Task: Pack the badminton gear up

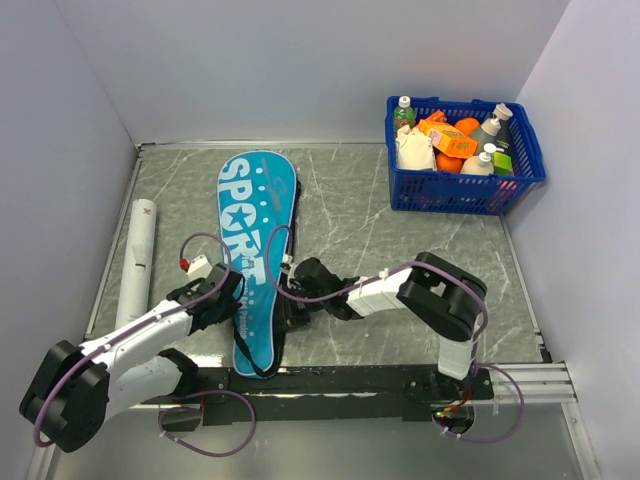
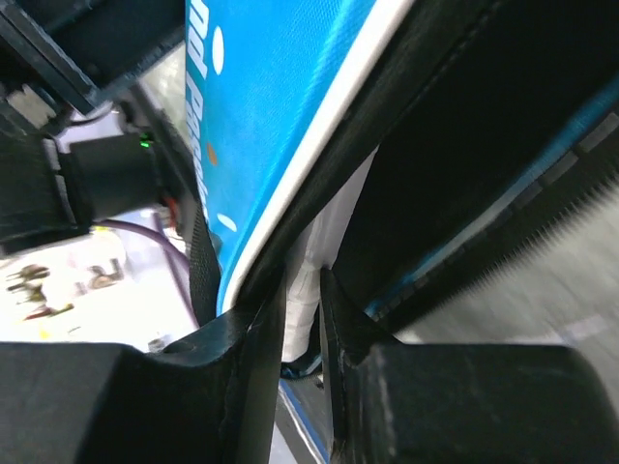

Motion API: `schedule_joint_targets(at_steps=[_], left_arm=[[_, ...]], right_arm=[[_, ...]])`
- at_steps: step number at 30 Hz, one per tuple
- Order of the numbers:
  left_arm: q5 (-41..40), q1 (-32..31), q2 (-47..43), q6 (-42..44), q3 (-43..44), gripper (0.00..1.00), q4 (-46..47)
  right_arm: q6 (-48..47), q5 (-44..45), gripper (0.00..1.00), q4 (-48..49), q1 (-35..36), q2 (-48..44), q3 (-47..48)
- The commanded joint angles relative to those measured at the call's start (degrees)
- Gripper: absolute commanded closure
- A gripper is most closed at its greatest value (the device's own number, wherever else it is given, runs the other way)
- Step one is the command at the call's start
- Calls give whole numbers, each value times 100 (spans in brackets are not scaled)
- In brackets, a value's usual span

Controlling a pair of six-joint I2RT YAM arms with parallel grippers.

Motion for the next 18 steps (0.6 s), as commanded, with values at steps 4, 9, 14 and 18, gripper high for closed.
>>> schedule_joint_targets(at_steps=[4, 9, 14, 18], left_arm=[[528, -10, -159, 55, -120, 99, -18], [545, -10, -185, 108, -129, 99, 26], [502, -18, -203, 126, -33, 99, -18], [151, -18, -387, 170, 213, 99, -351]], right_arm=[[893, -431, 75, 2349, 151, 439, -42], [868, -396, 71, 2265, 221, 378, -24], [571, -195, 59, 1670, 125, -43, -418], [174, 270, 52, 775, -130, -806, -771]])
